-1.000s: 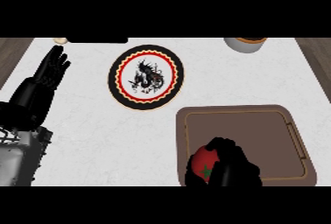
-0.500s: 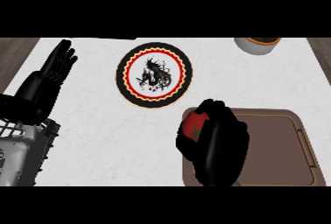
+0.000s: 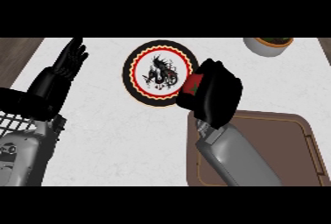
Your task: Pick the tomato from the tray and place it in the plate
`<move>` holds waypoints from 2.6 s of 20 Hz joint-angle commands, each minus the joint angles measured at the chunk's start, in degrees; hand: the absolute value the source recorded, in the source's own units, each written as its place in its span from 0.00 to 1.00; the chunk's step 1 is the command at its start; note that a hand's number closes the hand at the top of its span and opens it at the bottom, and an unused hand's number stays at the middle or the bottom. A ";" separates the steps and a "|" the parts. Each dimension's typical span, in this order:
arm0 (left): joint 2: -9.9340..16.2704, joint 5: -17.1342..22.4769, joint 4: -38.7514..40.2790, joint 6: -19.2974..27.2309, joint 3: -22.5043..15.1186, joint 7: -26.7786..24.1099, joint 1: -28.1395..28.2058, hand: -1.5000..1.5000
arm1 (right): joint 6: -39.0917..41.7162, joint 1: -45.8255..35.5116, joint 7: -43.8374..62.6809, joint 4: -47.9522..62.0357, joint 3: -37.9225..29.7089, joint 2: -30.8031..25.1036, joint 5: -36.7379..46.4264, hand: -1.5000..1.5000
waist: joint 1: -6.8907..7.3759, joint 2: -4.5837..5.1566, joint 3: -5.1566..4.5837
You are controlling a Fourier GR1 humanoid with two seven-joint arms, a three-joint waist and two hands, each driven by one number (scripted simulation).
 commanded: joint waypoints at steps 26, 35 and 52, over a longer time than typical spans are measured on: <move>-1.39 -1.30 2.45 0.26 -0.95 -0.36 -4.11 0.50 | -45.46 -21.47 -7.98 43.05 -20.06 0.63 -16.67 0.00 | 2.74 0.85 0.09; -0.54 -0.55 3.79 -0.67 0.41 -0.69 -1.67 0.50 | -63.04 -21.97 -7.32 46.55 -16.45 0.64 -22.07 0.00 | 0.32 -0.35 0.03; 1.52 -0.45 -3.21 0.23 4.41 1.05 7.14 0.50 | -68.58 3.51 6.33 24.53 4.17 0.64 -7.76 0.00 | -6.92 -2.53 -0.05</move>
